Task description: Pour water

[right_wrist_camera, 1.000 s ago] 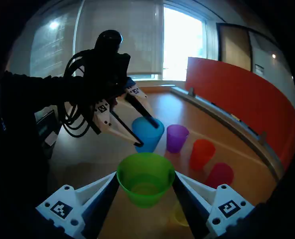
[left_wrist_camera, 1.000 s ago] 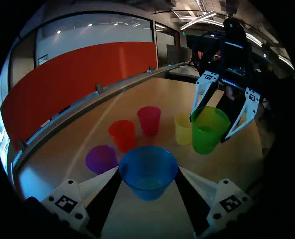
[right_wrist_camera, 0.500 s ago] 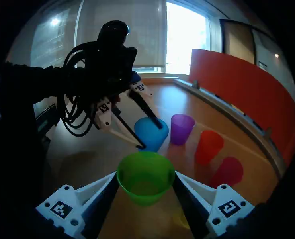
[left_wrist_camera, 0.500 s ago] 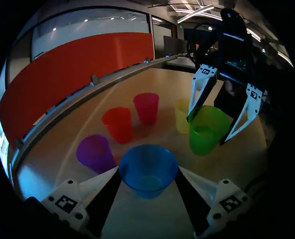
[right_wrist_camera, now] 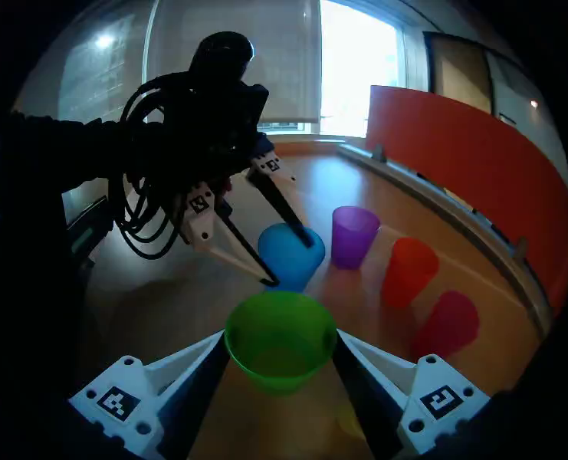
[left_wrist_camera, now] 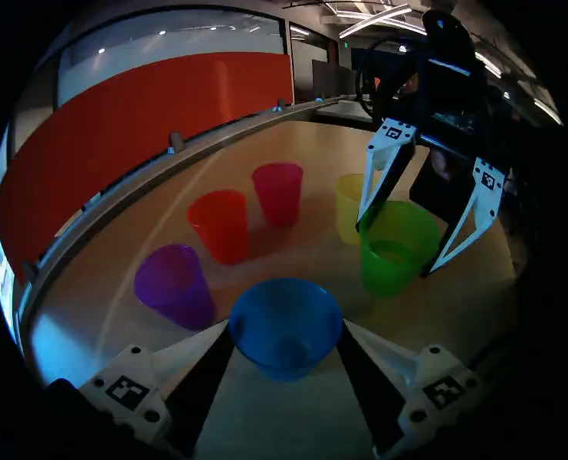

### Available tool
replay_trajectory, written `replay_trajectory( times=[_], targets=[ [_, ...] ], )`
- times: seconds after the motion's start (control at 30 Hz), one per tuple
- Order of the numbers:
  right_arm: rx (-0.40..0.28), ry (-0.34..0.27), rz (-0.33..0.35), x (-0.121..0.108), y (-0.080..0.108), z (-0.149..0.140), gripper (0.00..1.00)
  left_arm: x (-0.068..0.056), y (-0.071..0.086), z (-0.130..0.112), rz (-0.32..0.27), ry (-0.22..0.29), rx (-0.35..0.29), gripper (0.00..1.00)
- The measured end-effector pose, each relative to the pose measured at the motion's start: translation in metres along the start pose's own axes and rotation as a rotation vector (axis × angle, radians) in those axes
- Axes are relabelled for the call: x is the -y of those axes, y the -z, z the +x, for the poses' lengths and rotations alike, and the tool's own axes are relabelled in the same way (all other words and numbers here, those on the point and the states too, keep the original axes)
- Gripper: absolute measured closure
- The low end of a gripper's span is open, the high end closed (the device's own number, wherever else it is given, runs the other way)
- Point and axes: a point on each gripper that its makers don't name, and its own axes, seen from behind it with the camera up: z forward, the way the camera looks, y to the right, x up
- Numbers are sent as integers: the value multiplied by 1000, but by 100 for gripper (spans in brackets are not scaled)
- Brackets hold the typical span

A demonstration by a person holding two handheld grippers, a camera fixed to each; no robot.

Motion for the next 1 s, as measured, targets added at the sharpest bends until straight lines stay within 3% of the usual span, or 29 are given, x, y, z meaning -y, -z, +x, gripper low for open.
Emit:
replay_trajectory(
  times=[0.57,0.7,1.0],
  targets=[
    [4,4,-3,1,-8,-6,9,4,-3,-18,-3,26,19,12],
    [11,8,-6,1,-10,-9,9,8,-2,-19,11,19,25,5],
    [22,22,-8,3,-16,-14,9,9,-1,-24,27,17,37,4]
  ],
)
